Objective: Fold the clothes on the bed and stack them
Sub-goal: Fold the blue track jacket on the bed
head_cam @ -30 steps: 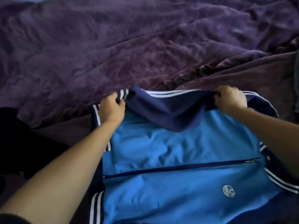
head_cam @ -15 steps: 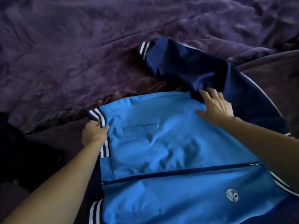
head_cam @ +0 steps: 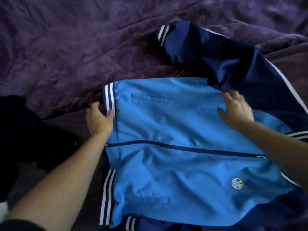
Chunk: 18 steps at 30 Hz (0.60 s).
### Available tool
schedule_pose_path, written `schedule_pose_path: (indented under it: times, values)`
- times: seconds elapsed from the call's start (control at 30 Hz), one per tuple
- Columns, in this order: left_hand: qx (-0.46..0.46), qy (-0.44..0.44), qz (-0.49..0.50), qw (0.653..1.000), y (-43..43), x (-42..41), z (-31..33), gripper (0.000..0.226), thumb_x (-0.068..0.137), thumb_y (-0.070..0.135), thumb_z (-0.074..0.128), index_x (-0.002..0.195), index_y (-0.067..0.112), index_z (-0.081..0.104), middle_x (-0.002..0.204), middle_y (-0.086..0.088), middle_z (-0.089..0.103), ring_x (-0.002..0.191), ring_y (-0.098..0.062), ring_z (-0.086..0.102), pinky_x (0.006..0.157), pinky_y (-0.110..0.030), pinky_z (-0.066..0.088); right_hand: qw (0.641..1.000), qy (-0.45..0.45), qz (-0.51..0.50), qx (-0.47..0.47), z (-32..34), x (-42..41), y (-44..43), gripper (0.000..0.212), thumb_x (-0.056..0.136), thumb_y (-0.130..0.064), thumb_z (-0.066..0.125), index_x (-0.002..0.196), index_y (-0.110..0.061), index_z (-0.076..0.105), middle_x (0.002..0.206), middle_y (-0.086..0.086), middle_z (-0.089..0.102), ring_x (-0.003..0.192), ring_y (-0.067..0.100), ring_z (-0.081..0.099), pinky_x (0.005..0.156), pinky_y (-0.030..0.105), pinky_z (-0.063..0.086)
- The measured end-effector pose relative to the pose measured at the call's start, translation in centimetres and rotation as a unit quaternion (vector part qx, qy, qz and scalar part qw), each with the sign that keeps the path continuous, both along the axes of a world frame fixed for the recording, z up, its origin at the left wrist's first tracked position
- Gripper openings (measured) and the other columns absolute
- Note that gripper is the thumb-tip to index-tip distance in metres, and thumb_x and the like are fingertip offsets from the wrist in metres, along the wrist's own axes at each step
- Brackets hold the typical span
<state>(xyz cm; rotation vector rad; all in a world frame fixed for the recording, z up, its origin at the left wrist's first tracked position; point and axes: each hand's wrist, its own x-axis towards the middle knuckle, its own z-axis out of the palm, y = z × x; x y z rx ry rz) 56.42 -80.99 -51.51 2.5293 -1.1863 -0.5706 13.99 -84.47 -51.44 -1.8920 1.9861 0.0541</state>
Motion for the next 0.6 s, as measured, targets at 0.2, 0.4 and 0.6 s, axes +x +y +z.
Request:
schedule_pose_path:
  times: [0.2, 0.4, 0.6]
  values:
    - [0.138, 0.076, 0.095, 0.983, 19.4, -2.2, 1.5, 0.057, 0.082, 0.041, 0.07, 0.124, 0.005, 0.053, 0.117, -0.018, 0.062, 0.107, -0.037, 0.058, 0.088, -0.044, 0.046, 0.991, -0.073, 0.111, -0.024, -0.4, 2.6, 14.9, 0.055, 0.065, -0.011, 0.08, 0.116, -0.012, 0.062, 0.122, 0.016, 0.059, 0.102, 0.04, 0.059, 0.075, 0.048, 0.054]
    - [0.202, 0.198, 0.055, 0.958, 29.2, -2.7, 3.9, 0.013, 0.082, 0.018, 0.073, 0.081, 0.007, 0.066, 0.077, -0.011, 0.068, 0.08, -0.034, 0.066, 0.066, -0.036, 0.048, 0.976, -0.033, 0.184, 0.11, -0.5, 2.3, 26.5, 0.051, 0.054, -0.02, 0.087, 0.103, -0.016, 0.07, 0.119, 0.011, 0.063, 0.099, 0.036, 0.065, 0.068, 0.044, 0.056]
    - [0.134, -0.131, -0.022, 0.982, 29.3, 3.4, 6.9, 0.02, 0.076, 0.007, 0.071, 0.095, 0.008, 0.065, 0.092, -0.019, 0.064, 0.089, -0.041, 0.058, 0.069, -0.045, 0.048, 0.989, 0.016, 0.126, 0.082, 1.1, -0.6, 29.2, 0.036, 0.061, -0.013, 0.082, 0.095, -0.013, 0.07, 0.102, 0.01, 0.064, 0.094, 0.039, 0.061, 0.068, 0.045, 0.053]
